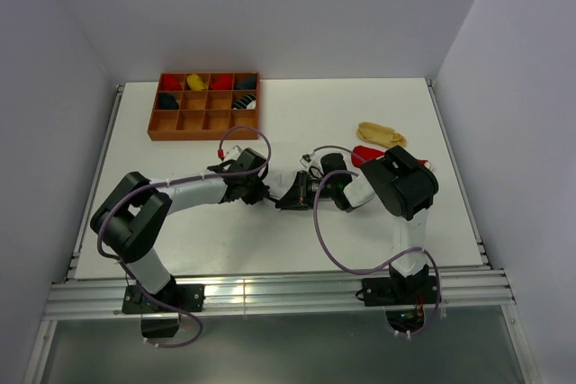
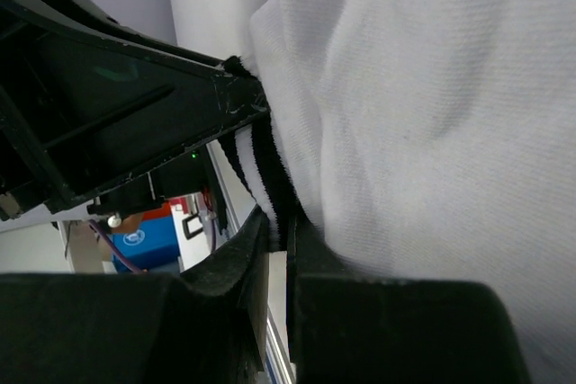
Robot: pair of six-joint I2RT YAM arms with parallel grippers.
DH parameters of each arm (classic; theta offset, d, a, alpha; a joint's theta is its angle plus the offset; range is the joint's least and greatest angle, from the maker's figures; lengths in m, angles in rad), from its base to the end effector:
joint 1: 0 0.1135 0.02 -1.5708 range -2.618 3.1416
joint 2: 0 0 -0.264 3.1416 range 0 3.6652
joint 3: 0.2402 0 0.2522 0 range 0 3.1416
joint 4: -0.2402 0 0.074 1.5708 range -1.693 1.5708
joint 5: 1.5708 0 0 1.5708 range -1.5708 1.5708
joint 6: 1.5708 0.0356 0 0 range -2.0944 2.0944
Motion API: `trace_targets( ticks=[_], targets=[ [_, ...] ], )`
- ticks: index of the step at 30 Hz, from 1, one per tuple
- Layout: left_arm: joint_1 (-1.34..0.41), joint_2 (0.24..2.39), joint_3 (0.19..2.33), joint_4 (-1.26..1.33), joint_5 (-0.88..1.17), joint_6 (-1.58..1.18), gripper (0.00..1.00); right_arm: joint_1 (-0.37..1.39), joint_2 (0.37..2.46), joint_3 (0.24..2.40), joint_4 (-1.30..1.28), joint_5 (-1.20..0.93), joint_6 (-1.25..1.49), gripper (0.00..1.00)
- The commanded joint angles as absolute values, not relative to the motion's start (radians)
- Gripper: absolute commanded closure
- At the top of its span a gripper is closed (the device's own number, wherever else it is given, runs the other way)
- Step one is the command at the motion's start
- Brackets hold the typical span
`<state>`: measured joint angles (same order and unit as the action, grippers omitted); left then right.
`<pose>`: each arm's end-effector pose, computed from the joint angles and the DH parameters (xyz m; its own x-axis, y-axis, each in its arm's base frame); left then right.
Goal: Roll the socks
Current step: Roll the sock at the center of the board.
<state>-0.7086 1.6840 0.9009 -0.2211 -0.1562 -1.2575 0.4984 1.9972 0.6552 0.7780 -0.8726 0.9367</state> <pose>0.2499 -0.2069 0.1534 -0.7487 -0.5960 -0.2903 -0.4308 0.7703 -0.4702 0.2725 0.1793 0.0771 -0.9838 0.0542 -0.1708 -0.1407 0.3570 0.9234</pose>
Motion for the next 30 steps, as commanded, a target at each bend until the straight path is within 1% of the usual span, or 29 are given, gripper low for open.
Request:
trace_targets(
  ticks=[1,4,5,7,8,10,11,13,14,15,16,17,22,30],
  targets=[
    [-0.718,1.706,0.922,-0.317,-0.181,-1.220,0.85,0.497,1.964,0.666,0.629,-0.812,0.856,0.96],
    [-0.724,1.700,0.936,-0.365,-0.190,-1.194,0.95,0.500,1.895,0.666,0.553,-0.773,0.796,0.86],
    [-0.727,1.698,0.951,-0.377,-0.193,-1.184,0.97,0.502,1.870,0.667,0.526,-0.759,0.748,0.79],
    [-0.727,1.707,0.974,-0.437,-0.202,-1.152,0.99,0.509,1.779,0.669,0.436,-0.706,0.688,0.73],
    [-0.729,1.710,0.997,-0.454,-0.207,-1.141,0.99,0.515,1.743,0.673,0.395,-0.668,0.611,0.69],
    [-0.730,1.723,1.017,-0.497,-0.212,-1.115,0.99,0.557,1.631,0.687,0.266,-0.568,0.530,0.66],
    [-0.729,1.726,1.031,-0.508,-0.213,-1.109,0.99,0.575,1.597,0.689,0.233,-0.445,0.455,0.63],
    [-0.730,1.729,1.046,-0.521,-0.207,-1.089,0.99,0.647,1.510,0.687,0.184,-0.317,0.391,0.61],
    [-0.730,1.732,1.063,-0.537,-0.206,-1.083,0.99,0.672,1.490,0.683,0.180,-0.222,0.340,0.54],
    [-0.730,1.741,1.071,-0.543,-0.204,-1.075,0.99,0.696,1.461,0.680,0.178,-0.177,0.318,0.53],
    [-0.730,1.746,1.078,-0.552,-0.203,-1.063,0.99,0.744,1.453,0.677,0.187,-0.148,0.299,0.49],
    [-0.730,1.756,1.094,-0.563,-0.201,-1.058,0.99,0.762,1.445,0.673,0.196,-0.096,0.267,0.48],
    [-0.730,1.770,1.115,-0.571,-0.180,-1.042,0.99,0.882,1.460,0.649,0.294,0.027,0.195,0.46],
    [-0.729,1.784,1.118,-0.563,-0.152,-1.037,0.99,0.985,1.531,0.661,0.374,0.124,0.134,0.46]
  ],
)
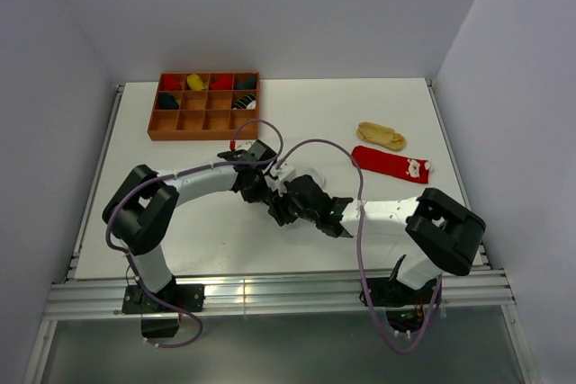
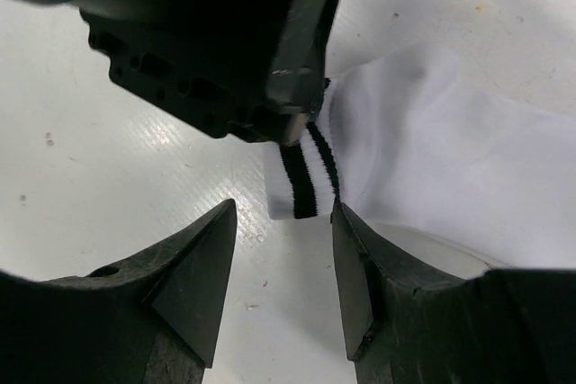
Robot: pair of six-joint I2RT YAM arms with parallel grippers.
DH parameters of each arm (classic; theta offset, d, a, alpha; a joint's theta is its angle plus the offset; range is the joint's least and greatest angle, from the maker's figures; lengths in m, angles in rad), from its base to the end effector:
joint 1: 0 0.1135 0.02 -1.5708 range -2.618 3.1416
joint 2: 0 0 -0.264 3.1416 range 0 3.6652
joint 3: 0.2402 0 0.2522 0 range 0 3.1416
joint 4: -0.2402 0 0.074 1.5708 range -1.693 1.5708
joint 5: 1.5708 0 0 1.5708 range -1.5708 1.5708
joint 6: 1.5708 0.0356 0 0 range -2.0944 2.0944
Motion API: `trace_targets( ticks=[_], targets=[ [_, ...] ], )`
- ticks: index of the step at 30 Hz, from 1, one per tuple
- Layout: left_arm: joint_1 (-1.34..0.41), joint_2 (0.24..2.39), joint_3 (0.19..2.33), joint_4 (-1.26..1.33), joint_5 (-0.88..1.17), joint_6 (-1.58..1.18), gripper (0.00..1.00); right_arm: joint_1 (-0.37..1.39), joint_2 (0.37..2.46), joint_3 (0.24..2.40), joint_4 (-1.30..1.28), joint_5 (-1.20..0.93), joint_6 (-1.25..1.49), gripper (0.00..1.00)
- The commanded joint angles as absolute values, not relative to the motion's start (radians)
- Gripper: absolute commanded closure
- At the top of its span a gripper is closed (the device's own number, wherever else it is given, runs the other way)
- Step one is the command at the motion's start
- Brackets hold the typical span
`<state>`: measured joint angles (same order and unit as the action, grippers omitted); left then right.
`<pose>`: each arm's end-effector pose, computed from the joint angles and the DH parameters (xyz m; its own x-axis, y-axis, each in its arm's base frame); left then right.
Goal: Roll the socks
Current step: Roll the sock at the center of the board.
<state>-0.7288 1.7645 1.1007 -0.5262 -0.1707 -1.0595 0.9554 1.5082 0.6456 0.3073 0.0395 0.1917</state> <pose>0.2586 -0.2228 0.1676 -0.8702 -0.3752 -0.3194 -0.3059 0.9195 -0.2470 0.1752 0.2454 0.1722 -0.4505 -0.3075 -0.8381 -0.7240 0.6752 0.1415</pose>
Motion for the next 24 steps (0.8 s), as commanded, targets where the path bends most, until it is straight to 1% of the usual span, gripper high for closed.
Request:
trace_targets(
  ticks=[1,8,17,20,23,24],
  targets=[
    [-0.730,1.786,1.118,-0.561,-0.150,-1.037,0.99,0.991,1.539,0.667,0.371,0.133,0.130,0.46],
    [-0.730,1.787,1.121,-0.558,-0.141,-1.034,0.99,1.017,1.624,0.699,0.373,0.172,0.126,0.46],
    [-0.730,1.796,1.118,-0.546,-0.124,-1.031,0.99,1.037,1.652,0.718,0.380,0.209,0.114,0.47],
    [-0.730,1.796,1.117,-0.545,-0.123,-1.032,0.99,1.046,1.678,0.736,0.367,0.227,0.114,0.50],
    [-0.729,1.796,1.117,-0.543,-0.123,-1.034,0.99,1.049,1.701,0.744,0.356,0.244,0.121,0.55],
    [-0.730,1.796,1.115,-0.542,-0.123,-1.034,0.99,1.051,1.706,0.744,0.348,0.248,0.123,0.59]
  ],
)
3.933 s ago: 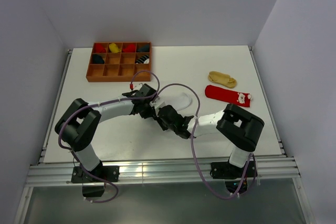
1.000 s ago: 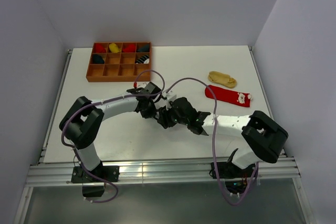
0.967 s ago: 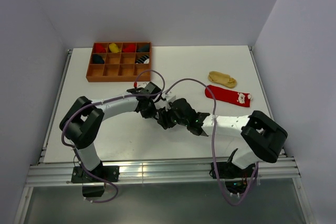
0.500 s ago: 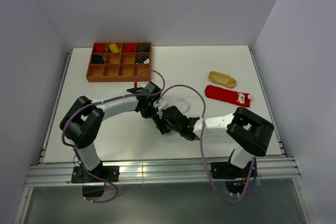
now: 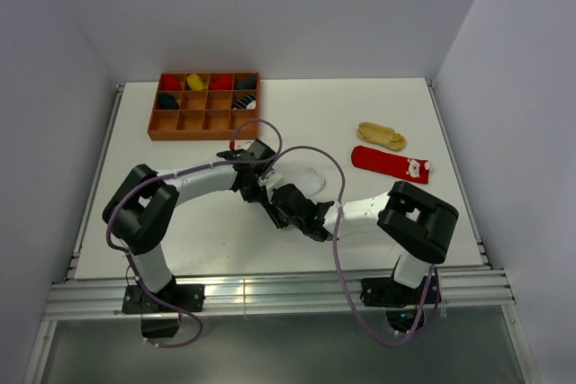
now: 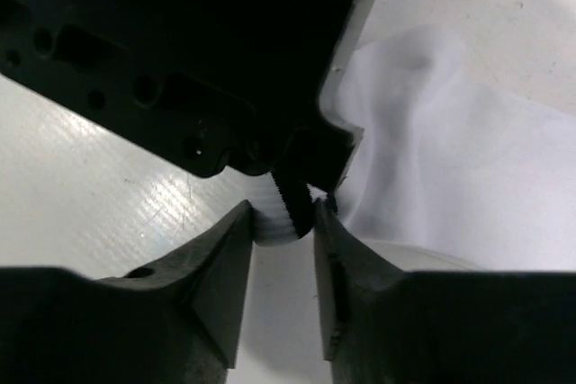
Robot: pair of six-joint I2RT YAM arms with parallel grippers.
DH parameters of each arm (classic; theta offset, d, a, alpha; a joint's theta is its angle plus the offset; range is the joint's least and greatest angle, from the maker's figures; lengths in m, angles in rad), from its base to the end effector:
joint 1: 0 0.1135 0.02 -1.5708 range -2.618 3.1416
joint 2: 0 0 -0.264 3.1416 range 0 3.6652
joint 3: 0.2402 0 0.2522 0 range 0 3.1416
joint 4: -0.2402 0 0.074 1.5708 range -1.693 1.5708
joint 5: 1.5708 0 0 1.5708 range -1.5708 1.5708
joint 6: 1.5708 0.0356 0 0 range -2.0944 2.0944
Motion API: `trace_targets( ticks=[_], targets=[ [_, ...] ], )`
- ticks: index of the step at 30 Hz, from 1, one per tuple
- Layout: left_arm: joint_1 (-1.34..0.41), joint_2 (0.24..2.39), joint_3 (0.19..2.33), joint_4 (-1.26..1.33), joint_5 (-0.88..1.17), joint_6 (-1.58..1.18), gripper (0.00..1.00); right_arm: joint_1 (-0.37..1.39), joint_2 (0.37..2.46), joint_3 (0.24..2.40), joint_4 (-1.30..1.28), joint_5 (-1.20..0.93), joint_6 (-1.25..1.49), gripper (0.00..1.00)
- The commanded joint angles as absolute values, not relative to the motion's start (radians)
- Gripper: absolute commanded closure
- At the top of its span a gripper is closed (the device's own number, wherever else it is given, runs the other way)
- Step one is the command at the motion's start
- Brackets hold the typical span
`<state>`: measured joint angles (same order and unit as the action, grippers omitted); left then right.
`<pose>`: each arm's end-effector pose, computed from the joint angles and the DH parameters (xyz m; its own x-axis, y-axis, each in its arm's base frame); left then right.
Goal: Roll the socks
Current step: Roll the sock at the center of the board.
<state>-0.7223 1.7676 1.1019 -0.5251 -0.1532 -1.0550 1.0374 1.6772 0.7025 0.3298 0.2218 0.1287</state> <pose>0.2601 -0.2219 0.1669 -0.8751 -0.3748 -0.3062 -0.3048 0.9183 -0.2528 0.1705 0.2734 0.1416 -0.3995 -0.4302 -0.8095 -0.7052 0.7085 -0.0286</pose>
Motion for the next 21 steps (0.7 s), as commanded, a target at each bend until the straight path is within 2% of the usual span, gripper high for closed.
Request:
trace_targets(
  ticks=[1,2,3,6,9,11,12,14,17,18,21],
  targets=[
    [-0.730,1.798,1.115,-0.541,-0.121,-1.032,0.99,1.051,1.710,0.745,0.345,0.256,0.126,0.63],
    [-0.730,1.799,1.115,-0.540,-0.123,-1.032,0.99,1.051,1.713,0.742,0.342,0.259,0.129,0.67],
    [-0.729,1.798,1.115,-0.540,-0.123,-1.034,0.99,1.051,1.713,0.744,0.331,0.262,0.130,0.79],
    [-0.729,1.795,1.115,-0.545,-0.136,-1.040,0.99,1.049,1.691,0.730,0.311,0.259,0.146,1.00],
    [-0.727,1.784,1.111,-0.538,-0.152,-1.052,0.94,1.042,1.663,0.721,0.284,0.181,0.175,1.00],
    [-0.726,1.764,1.103,-0.526,-0.160,-1.066,0.90,1.003,1.655,0.719,0.278,0.048,0.212,1.00],
    [-0.724,1.756,1.094,-0.525,-0.169,-1.080,0.83,0.985,1.657,0.727,0.256,0.008,0.231,1.00],
    [-0.721,1.734,1.089,-0.520,-0.181,-1.094,0.77,0.939,1.660,0.745,0.239,-0.063,0.242,1.00],
    [-0.718,1.701,1.083,-0.522,-0.199,-1.114,0.63,0.852,1.680,0.765,0.216,-0.273,0.290,1.00],
    [-0.716,1.691,1.081,-0.522,-0.207,-1.129,0.54,0.830,1.684,0.762,0.230,-0.344,0.304,1.00],
    [-0.707,1.643,1.052,-0.509,-0.232,-1.160,0.43,0.761,1.709,0.759,0.261,-0.461,0.380,1.00]
  ],
)
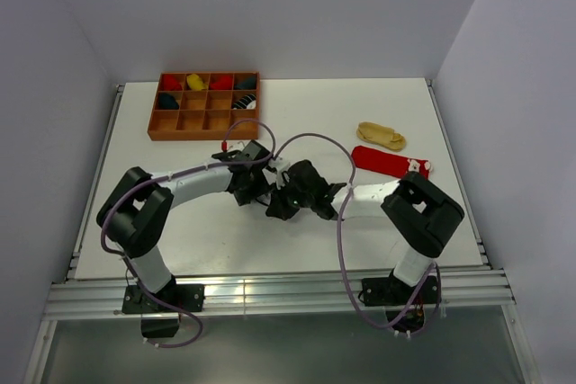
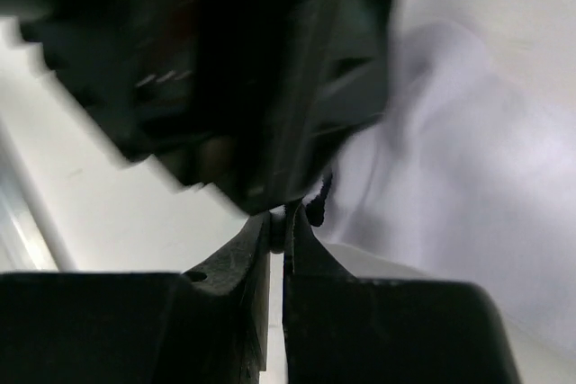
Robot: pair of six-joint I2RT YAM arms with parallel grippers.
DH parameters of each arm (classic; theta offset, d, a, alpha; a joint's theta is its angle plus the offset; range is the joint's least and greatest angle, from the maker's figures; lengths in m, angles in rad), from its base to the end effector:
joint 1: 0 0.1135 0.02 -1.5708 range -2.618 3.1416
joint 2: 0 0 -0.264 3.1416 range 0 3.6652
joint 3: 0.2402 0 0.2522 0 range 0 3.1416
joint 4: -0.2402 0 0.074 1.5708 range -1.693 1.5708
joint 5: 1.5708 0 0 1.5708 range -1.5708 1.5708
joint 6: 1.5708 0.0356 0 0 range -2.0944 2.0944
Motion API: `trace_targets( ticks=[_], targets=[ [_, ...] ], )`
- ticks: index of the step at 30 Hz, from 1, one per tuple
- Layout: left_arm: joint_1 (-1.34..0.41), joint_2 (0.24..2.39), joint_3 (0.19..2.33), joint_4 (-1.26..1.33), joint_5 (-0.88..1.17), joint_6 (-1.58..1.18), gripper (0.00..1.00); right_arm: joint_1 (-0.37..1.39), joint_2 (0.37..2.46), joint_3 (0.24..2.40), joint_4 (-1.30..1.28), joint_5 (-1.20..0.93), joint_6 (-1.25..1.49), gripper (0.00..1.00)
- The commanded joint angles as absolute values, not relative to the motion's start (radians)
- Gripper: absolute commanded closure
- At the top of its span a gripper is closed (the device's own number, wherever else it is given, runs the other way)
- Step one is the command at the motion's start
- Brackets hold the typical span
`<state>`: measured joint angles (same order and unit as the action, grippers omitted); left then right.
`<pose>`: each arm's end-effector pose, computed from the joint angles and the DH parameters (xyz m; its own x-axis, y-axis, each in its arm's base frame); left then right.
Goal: Roll the socks
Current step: Roll the sock at the center of the board.
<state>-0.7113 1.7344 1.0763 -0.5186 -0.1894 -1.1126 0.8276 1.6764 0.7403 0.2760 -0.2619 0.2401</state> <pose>0.2584 -0.2138 0.1710 -0.8353 -0.4429 -0.3257 -0.3679 0.8906 -0.2675 0.2145 0.2470 0.1479 -0.6050 -0.3189 -0.7295 -0.7265 0.5959 0.3421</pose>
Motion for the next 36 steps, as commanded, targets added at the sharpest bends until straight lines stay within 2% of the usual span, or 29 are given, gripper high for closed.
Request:
trace_targets(
  ticks=[1,8,23,36],
  targets=[
    [-0.704,1.619,1.045,-0.503,-0.242,-1.169,0.43,0.747,1.729,0.758,0.270,-0.524,0.397,1.00],
    [-0.692,1.485,0.939,-0.425,-0.288,-1.262,0.35,0.623,1.841,0.710,0.460,-0.765,0.609,1.00],
    [-0.696,1.410,0.770,-0.267,-0.192,-1.293,0.37,0.571,1.947,0.710,0.460,-0.782,0.752,1.00],
    [-0.723,1.434,0.729,-0.144,-0.204,-1.270,0.38,0.549,2.005,0.713,0.471,-0.801,0.796,1.00]
  ],
)
